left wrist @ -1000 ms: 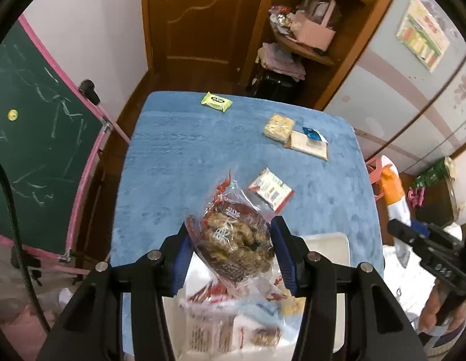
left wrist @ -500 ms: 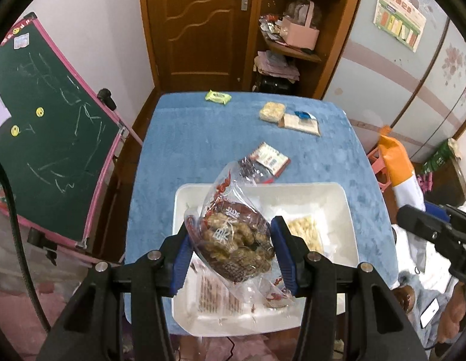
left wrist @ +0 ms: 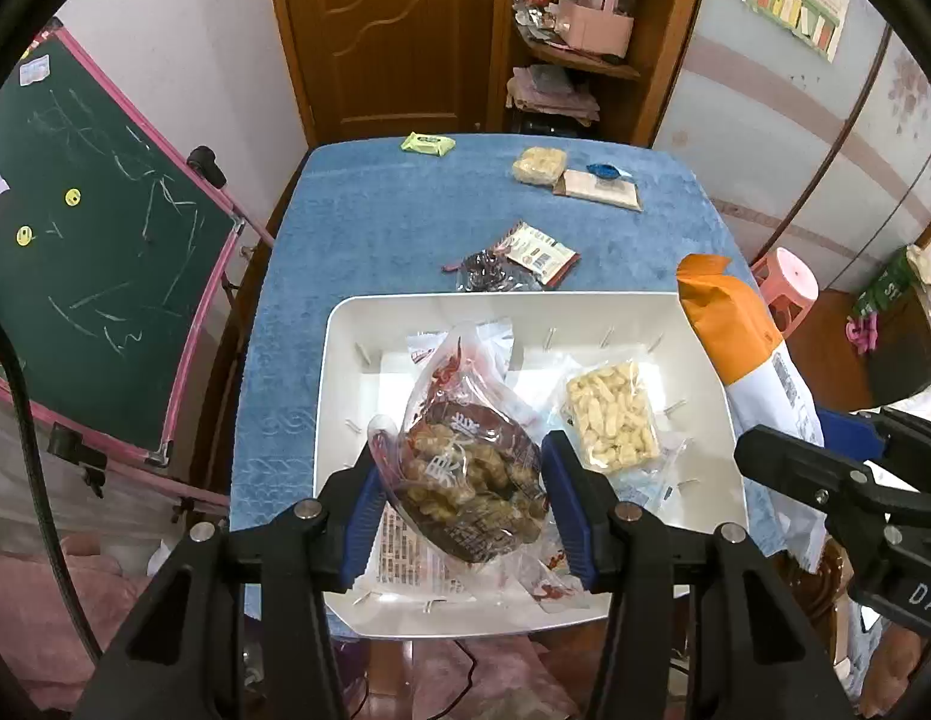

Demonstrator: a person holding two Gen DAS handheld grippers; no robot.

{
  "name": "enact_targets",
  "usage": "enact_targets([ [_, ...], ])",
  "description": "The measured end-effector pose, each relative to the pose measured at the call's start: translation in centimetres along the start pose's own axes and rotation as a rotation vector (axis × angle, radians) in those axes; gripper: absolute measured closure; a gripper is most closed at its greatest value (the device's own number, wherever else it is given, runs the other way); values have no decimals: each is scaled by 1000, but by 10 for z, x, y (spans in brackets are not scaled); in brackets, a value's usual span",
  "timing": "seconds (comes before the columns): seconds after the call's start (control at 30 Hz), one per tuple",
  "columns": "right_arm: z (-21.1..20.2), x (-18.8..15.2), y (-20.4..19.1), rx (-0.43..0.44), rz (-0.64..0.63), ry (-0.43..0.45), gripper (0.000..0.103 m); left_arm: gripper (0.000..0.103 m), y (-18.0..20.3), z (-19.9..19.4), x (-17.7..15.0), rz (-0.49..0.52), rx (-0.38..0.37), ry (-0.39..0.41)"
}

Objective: Organize snacks
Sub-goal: 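Carry both snacks over the tray and release them inside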

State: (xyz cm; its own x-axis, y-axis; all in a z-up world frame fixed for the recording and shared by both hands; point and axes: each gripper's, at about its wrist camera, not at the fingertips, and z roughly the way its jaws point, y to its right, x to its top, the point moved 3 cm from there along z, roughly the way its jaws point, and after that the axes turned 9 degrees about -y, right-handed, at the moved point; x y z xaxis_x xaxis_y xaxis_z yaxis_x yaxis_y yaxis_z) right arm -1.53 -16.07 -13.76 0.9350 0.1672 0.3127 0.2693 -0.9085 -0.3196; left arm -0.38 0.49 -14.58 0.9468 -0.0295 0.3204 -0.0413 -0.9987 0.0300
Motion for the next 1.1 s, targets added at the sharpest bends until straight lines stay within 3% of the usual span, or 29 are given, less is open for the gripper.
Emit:
enact_targets([
  [0.2,6,0,2,-12,14,-17,59,49,2,2,1,4,9,7],
  [0.27,10,0,3,-15,25,-31,58,25,3,1,2,13,9,13],
  [0.33,14,0,6,-10,45,-47,56,16,2,-2,2,13,18,32],
  [0.47,18,0,11,-20,78,-60,52,15,2,-1,2,27,30,24],
  [1.1,24,-7,6,13,96,-92,52,15,-3,4,-2,3,18,-13],
])
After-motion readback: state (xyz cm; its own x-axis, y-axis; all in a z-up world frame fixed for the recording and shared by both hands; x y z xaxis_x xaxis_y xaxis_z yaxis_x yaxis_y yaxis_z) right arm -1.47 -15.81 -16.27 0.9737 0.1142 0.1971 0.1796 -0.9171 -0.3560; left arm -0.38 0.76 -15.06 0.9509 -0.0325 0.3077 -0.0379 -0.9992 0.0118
